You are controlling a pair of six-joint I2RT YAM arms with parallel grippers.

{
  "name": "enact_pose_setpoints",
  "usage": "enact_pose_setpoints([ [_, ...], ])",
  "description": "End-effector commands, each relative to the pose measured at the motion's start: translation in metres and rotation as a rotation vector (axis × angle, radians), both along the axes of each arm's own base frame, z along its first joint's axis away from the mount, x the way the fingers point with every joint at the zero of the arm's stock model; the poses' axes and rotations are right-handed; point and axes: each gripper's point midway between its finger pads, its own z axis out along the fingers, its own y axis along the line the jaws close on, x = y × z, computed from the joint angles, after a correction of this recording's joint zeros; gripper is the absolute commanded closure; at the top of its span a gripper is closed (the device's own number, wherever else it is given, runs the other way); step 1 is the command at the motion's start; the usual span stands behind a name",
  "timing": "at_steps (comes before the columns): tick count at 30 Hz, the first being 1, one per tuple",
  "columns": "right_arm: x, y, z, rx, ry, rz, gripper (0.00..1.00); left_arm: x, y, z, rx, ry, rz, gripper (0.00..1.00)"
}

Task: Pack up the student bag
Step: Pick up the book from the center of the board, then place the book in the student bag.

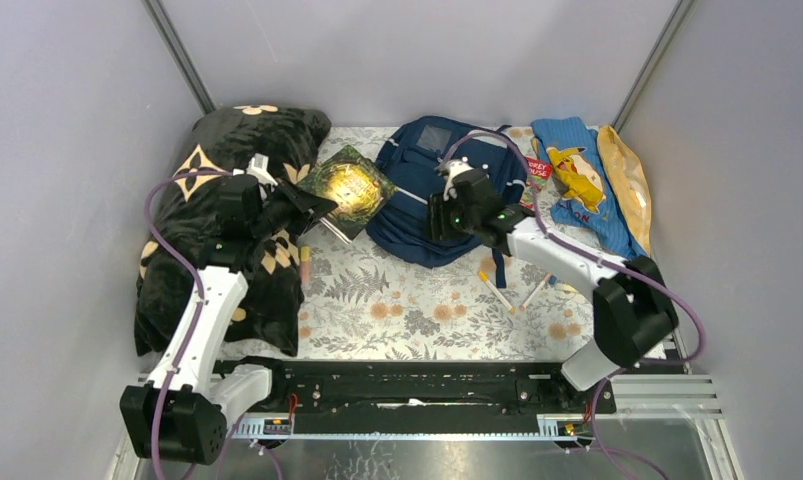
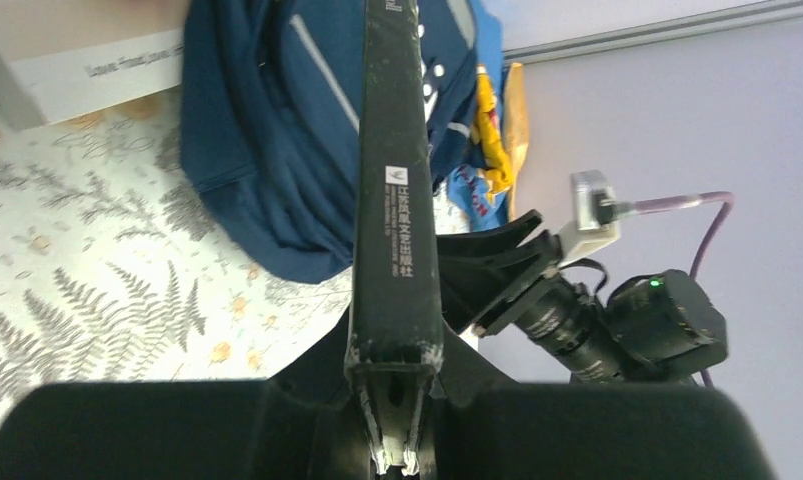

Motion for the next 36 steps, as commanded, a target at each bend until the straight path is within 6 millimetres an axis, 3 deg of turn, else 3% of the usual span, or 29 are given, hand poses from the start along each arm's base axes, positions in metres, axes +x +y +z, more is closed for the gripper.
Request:
enact_pose_setpoints([
  [1,-0.012,0.003,-0.03,-0.239,-0.001,0.154,0.45,-0.002,0.002,0.037,0.026,-0.114,-0.07,1.0],
  [9,0.001,0.026,-0.054,-0.276,0.048,0.202,0.4,0.008,0.01,0.035,0.036,-0.098,-0.072,1.0],
  [21,0.018,0.056,-0.061,-0.213,0.054,0.217,0.36,0.013,0.022,0.022,0.016,-0.083,-0.054,1.0],
  [25,0.029,0.057,-0.07,-0.215,0.04,0.163,0.37,0.011,0.025,0.02,0.018,-0.085,-0.05,1.0],
  [29,0.041,0.055,-0.073,-0.237,0.027,0.116,0.51,0.008,0.025,0.015,0.014,-0.075,-0.056,1.0],
  [33,0.048,0.048,-0.07,-0.259,0.005,0.07,0.86,0.006,0.025,0.013,0.017,-0.075,-0.059,1.0],
  [36,0.045,0.049,-0.05,-0.229,-0.019,0.078,1.0,0.004,0.024,0.013,0.019,-0.079,-0.072,1.0],
])
